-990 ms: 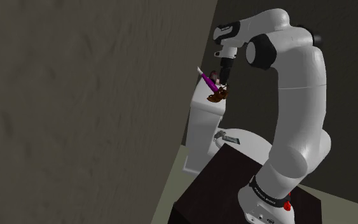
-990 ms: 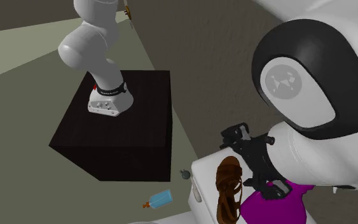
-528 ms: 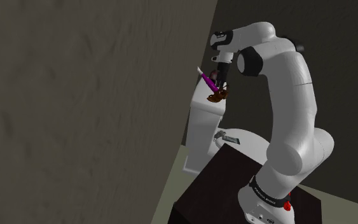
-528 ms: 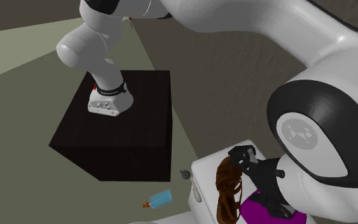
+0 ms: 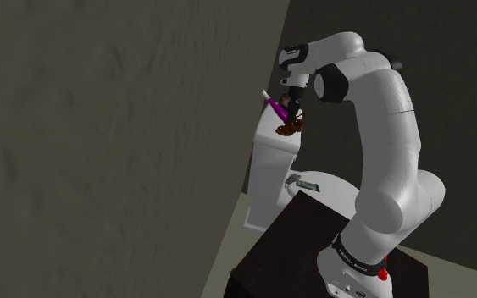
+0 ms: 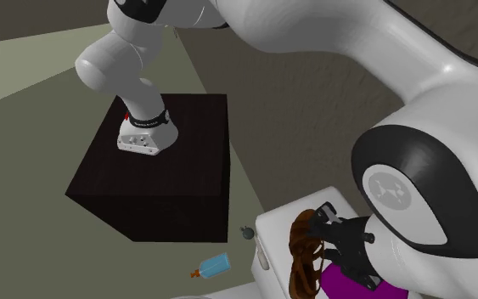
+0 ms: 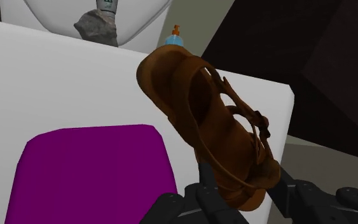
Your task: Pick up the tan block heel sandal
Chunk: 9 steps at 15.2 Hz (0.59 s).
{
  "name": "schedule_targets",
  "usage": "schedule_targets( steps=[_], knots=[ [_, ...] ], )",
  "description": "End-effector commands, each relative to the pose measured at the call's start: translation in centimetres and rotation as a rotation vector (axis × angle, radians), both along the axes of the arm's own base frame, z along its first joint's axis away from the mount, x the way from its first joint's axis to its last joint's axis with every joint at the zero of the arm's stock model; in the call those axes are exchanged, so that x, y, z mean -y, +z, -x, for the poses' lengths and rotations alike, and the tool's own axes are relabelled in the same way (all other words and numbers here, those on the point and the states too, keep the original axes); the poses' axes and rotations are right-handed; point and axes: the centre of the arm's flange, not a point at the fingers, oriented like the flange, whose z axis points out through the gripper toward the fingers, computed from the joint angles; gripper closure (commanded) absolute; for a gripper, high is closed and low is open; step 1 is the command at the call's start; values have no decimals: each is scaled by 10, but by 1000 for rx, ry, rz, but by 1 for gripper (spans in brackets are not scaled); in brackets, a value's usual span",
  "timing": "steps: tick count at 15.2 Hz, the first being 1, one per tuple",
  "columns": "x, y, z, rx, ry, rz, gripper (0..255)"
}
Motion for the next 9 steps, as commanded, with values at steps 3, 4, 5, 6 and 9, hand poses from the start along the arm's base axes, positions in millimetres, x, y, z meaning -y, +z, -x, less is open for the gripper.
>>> schedule_targets(
  steps=[3,4,5,6,9],
  knots=[
    [1,-2,0,-3,-2,0,255],
    [1,-2,0,-3,-2,0,255],
    [1,-3,1,-3,-2,0,255],
    [-1,-2,2,-3,-1,0,255],
    [-1,14,2,-3,-1,0,255]
  ],
)
